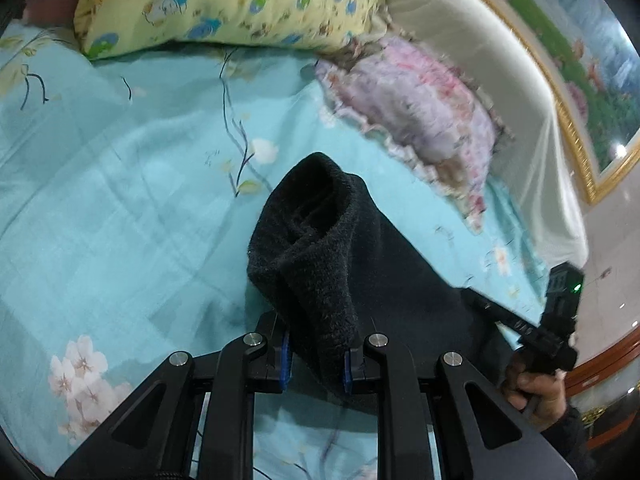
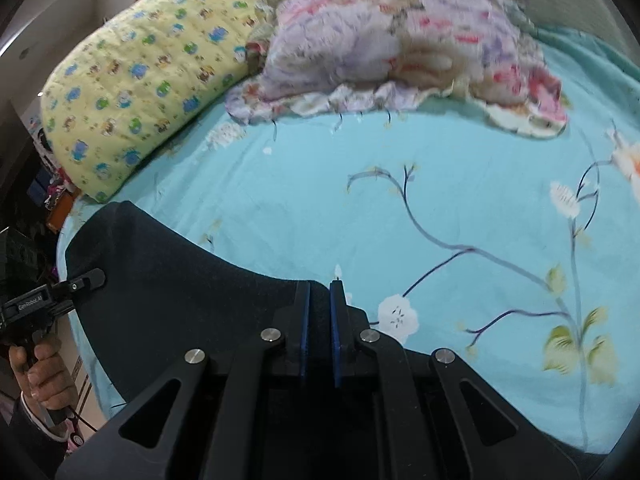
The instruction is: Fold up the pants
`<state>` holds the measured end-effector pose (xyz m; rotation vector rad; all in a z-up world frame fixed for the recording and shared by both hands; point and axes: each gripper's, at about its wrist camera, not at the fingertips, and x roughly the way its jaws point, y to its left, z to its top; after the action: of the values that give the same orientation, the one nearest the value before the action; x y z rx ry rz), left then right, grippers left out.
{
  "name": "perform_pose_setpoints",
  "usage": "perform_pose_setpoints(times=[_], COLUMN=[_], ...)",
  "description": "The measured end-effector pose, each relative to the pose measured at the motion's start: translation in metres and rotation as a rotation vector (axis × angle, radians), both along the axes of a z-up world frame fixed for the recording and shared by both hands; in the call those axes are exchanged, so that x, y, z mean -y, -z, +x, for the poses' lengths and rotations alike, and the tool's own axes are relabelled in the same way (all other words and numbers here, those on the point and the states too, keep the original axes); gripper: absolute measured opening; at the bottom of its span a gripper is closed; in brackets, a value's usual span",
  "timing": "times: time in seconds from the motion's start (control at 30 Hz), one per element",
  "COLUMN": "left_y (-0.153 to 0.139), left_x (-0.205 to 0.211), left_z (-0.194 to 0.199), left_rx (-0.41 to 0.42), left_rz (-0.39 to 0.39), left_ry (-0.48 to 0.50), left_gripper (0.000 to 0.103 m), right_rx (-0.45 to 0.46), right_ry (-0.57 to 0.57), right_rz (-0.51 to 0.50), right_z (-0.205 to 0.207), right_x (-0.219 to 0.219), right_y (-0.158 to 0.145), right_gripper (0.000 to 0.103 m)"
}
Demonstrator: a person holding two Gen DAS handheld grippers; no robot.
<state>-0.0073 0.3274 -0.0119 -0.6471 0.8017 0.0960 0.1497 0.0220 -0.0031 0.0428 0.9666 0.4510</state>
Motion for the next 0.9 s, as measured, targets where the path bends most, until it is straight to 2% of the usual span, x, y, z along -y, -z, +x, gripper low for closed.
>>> perform_pose_setpoints(times=[0.07,0.2,0.3,0.37,0.4,0.47,0.63,0.9], left_y=[0.002,-0.006,-0.018,-0.028,-0.034,-0.046,-0.066,-0.064], left_x=[0.002,0.003,0.004,0.005,0.007,0.013,0.040,0.099], left_z=[0.002,-0.005,-0.014,-0.022,-0.025,-0.028,-0.026,-0.006], left_rx=[-0.022,-0.032,-0.022,0.001,0.010,0.031,0.065,0.061], left_rz=[0.023,0.078,0.106,0.126,0.138,0.165,0.193,0.194], left_ry=[0.001,-0.035,-0.074,-0.090,-0.095,-0.093,-0.032,0.111], left_gripper=[0.022,0.042,0.052,0.053,0.054,0.058,0.060,0.062], right_rx=[-0.013,-0.017,0.011,0.020,0.023,0.037,0.043,0.032], right_ry=[0.016,0.055,0.075,0.085,0.092,0.113,0.159,0.275], right_rz=[0.019,0.058,0.038,0.073,0.083,0.095,0.135,0.171], right_z=[0.002,0.000,-0.008,-0.019,-0.025,-0.039,-0.074,-0.128], right_x=[0.002,0.013,0.021,0.030,0.034,0.043,0.065,0.111], right_y=[0.008,0.004,-0.009,-0.019,-0.023,-0.030,-0.037,-0.038], right_gripper=[0.011,0.017,0.027,0.037,0.039,0.039,0.040,0.041])
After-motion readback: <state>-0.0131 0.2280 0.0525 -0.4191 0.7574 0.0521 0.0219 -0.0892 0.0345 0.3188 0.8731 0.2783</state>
